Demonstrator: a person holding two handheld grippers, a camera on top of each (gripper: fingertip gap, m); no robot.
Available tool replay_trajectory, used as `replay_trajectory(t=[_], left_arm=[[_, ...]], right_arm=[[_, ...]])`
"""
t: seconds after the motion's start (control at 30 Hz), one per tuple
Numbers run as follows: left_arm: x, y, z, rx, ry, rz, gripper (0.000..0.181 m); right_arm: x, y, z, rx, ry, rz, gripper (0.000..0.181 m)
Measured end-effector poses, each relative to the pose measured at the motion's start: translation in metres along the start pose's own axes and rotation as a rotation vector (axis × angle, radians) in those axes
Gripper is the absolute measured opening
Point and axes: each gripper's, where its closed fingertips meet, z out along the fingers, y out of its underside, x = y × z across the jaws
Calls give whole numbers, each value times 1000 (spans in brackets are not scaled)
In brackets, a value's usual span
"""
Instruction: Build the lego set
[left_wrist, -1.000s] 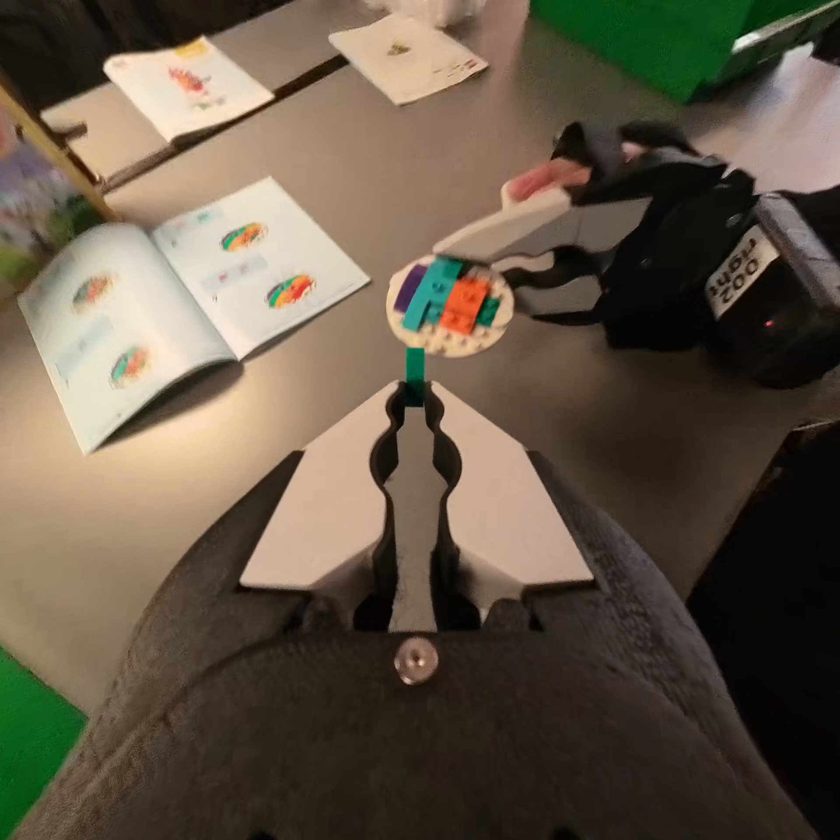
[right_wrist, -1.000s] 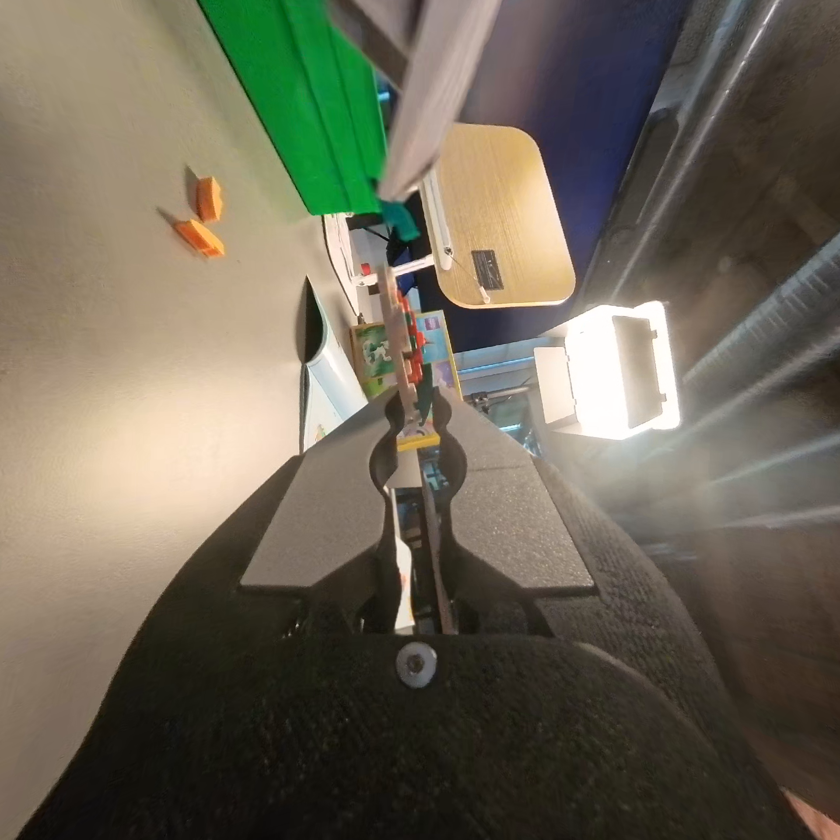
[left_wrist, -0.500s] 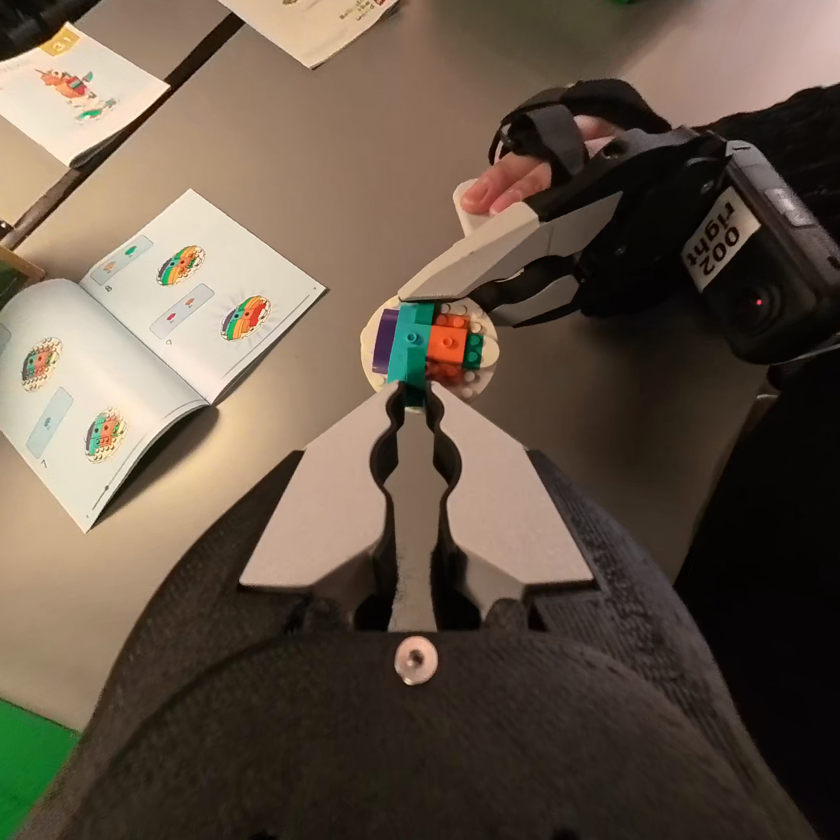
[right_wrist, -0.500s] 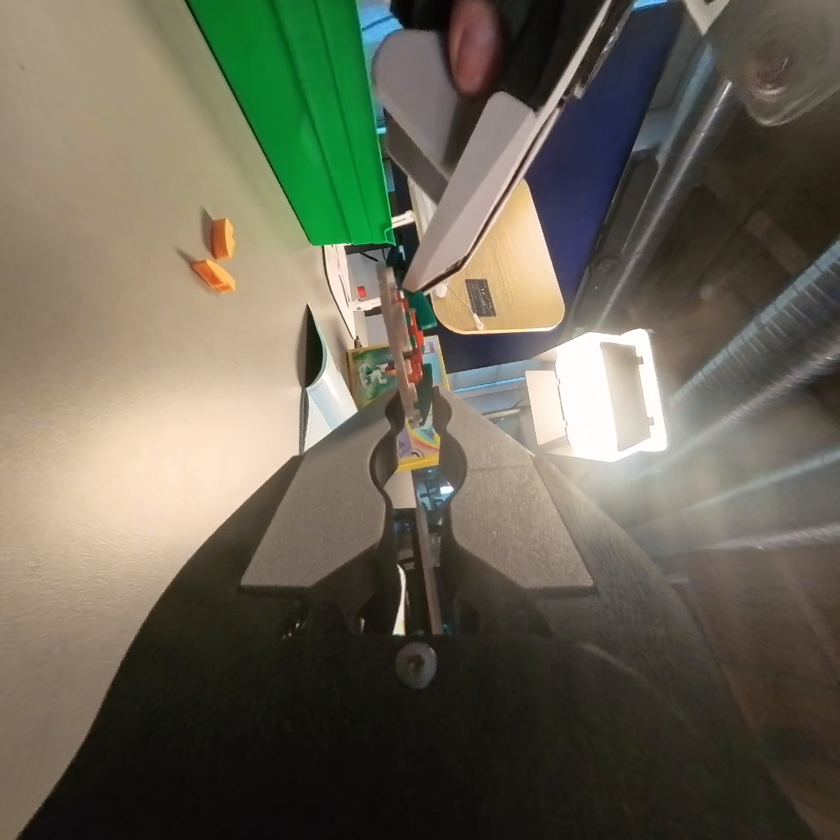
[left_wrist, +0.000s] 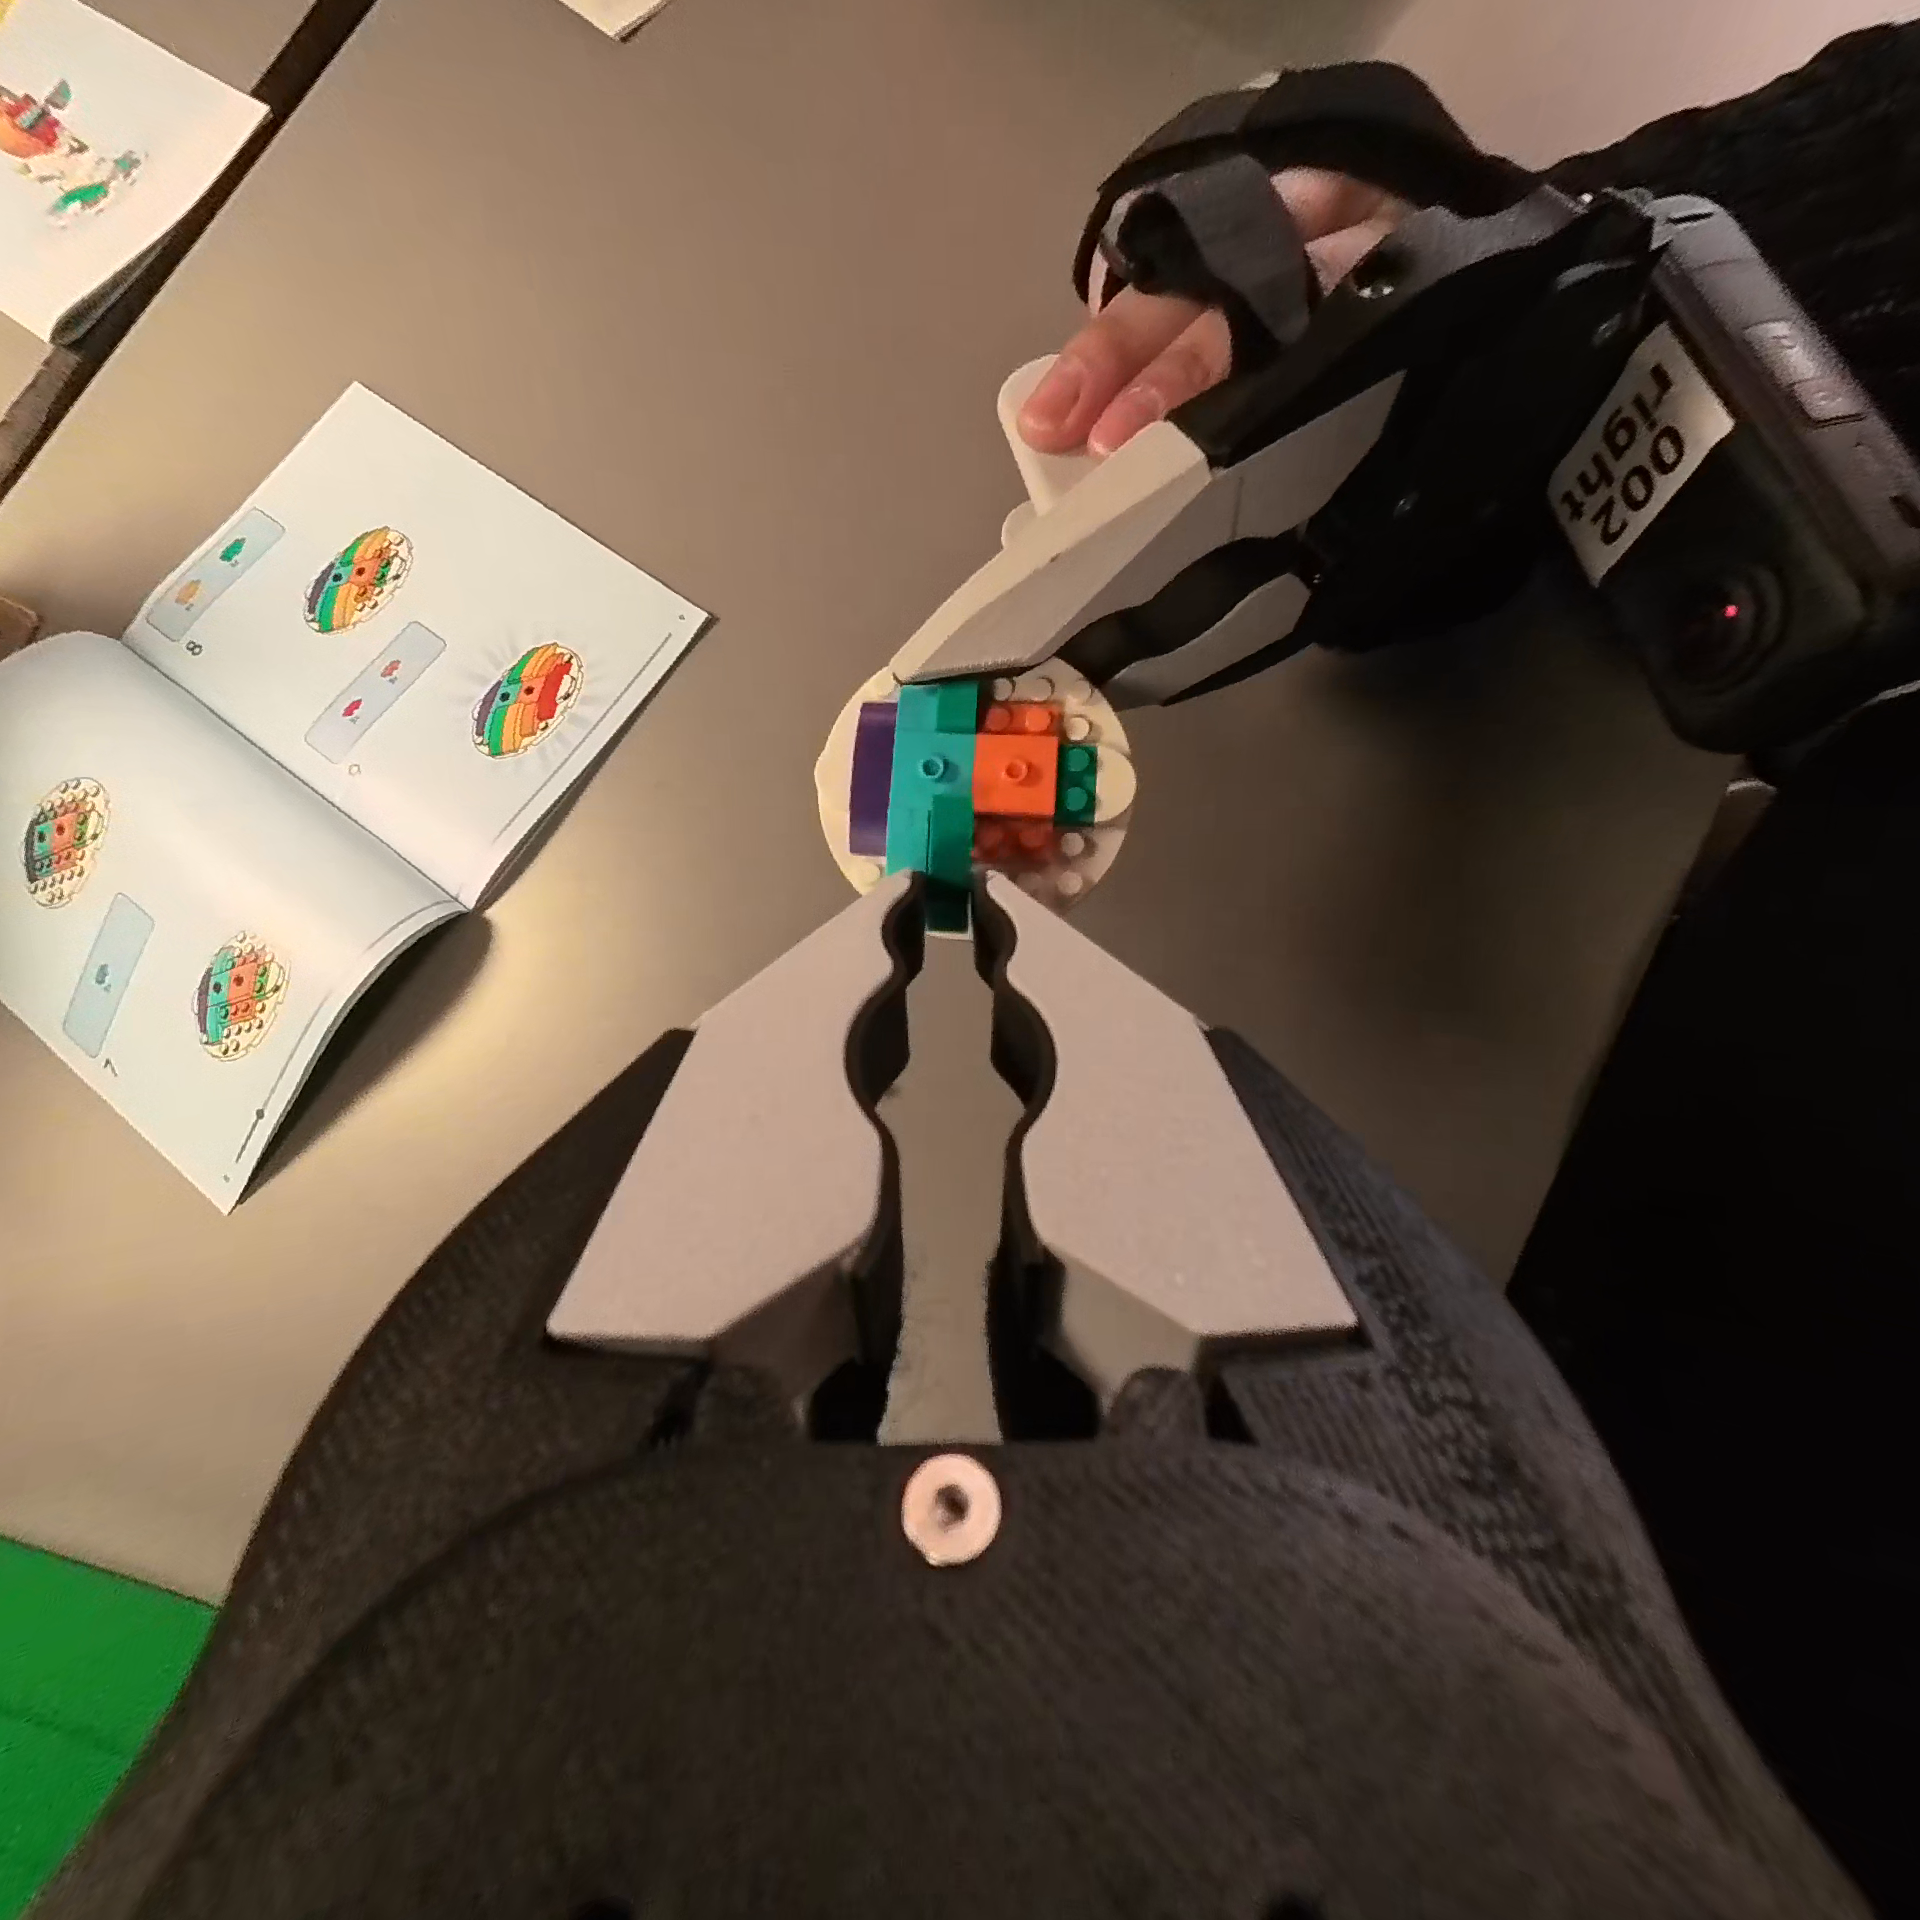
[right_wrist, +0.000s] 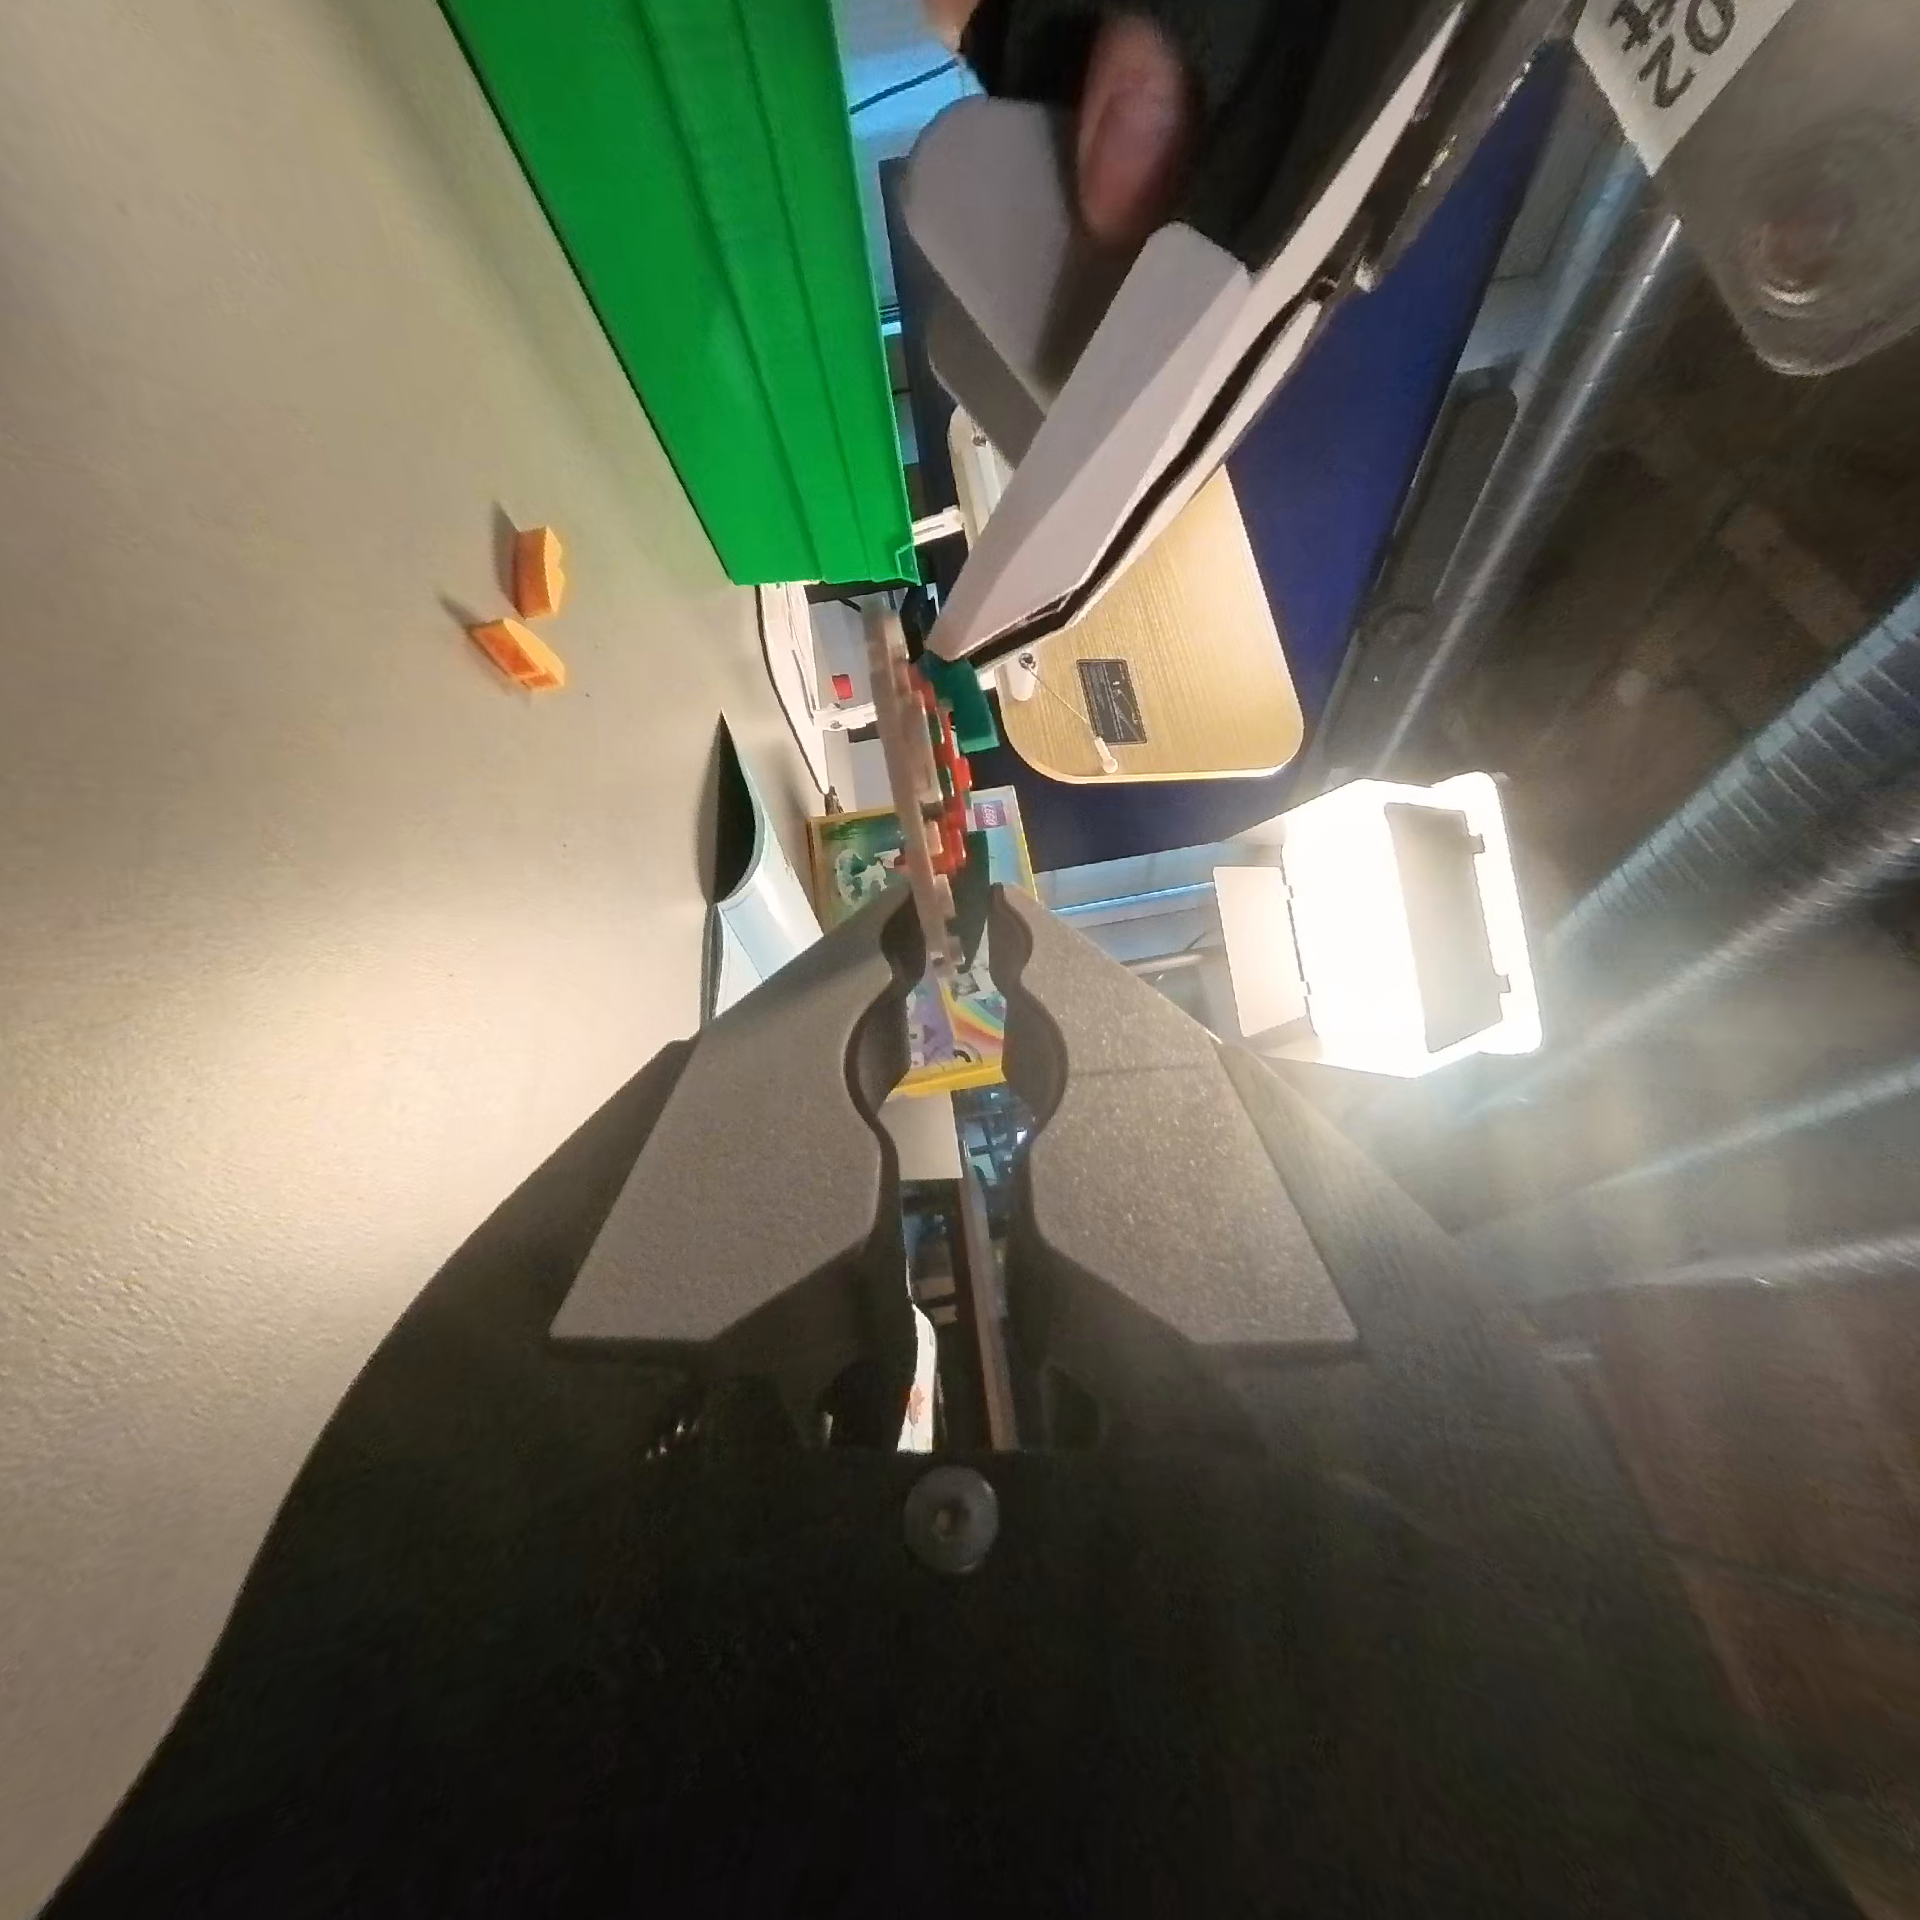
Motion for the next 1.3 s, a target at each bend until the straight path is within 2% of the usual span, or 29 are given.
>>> replay_trajectory(t=[0.27, 0.33, 0.43, 0.5, 0.53, 0.67, 0.8, 0.97, 1.3], left_arm=[[0, 1, -2, -6, -11, -3, 21], [-3, -2, -7, 28, -38, -2, 26], [-4, -7, -14, 130, -76, 46, 46], [-8, -3, -14, 183, -191, 167, 60], [-12, 0, -13, 199, -288, 255, 61], [-14, 7, -6, 183, -635, 630, 59], [1, 7, 13, 120, -733, 841, 57], [-3, -2, 17, 109, -855, 925, 52], [-16, 0, 16, 73, -929, 934, 35]], right_arm=[[-1, 0, 0, -1, -7, -1, 10], [-1, 1, 0, -3, -8, 6, 10], [-1, 4, 0, -15, -12, 35, 10], [-1, 6, 0, -22, -18, 51, 10], [-1, 8, 0, -29, -20, 56, 10], [-3, 10, 1, -43, -35, 84, 10], [-4, 11, 1, -44, -44, 97, 10], [-6, 7, 0, -30, -59, 97, 10], [-9, 4, 0, -21, -72, 86, 10]])
